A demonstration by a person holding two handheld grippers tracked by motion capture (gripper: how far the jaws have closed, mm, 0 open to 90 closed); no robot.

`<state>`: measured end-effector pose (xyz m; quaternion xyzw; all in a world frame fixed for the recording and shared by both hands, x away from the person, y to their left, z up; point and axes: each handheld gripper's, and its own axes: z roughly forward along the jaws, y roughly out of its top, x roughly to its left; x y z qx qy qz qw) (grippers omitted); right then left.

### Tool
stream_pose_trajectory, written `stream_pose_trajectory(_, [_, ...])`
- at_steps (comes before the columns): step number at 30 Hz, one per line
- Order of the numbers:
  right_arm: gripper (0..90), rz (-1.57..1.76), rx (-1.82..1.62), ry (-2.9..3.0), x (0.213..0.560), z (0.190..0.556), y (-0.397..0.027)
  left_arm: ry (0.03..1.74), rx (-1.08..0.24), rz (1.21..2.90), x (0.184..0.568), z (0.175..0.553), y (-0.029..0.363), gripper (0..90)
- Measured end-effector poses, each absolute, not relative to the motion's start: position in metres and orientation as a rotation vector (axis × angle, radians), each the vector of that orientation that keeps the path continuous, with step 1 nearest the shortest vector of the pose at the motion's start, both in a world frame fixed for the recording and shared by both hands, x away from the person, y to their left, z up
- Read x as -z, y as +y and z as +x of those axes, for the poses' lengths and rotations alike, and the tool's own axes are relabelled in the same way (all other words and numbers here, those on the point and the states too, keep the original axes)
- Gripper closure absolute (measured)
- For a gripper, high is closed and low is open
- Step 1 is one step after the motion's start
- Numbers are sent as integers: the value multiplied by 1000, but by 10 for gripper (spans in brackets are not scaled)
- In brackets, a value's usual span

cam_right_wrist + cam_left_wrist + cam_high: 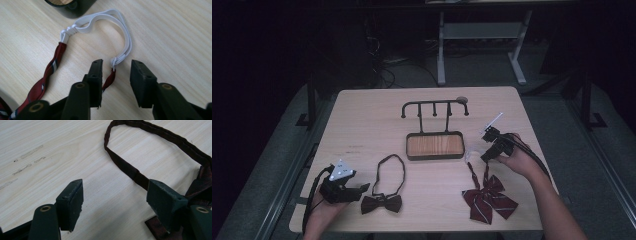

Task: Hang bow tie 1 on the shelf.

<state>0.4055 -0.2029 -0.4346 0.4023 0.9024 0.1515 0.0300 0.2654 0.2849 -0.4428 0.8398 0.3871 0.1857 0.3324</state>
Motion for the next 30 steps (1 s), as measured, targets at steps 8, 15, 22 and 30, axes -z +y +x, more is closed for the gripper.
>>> stream_pose_trajectory(8, [671, 1213, -407, 2786, 438, 406, -197, 1010, -483, 2193, 443, 266, 285, 301])
stream_pose_trajectory(15, [784, 1179, -362, 2776, 441, 404, -192, 1009, -483, 2189, 443, 266, 286, 302])
stream_pose_trajectory(22, [835, 1152, -321, 2755, 440, 400, -189, 1006, -482, 2193, 442, 265, 286, 302])
stream_pose_trajectory(30, [841, 1185, -408, 2778, 429, 394, -198, 1002, -479, 2196, 443, 266, 285, 301])
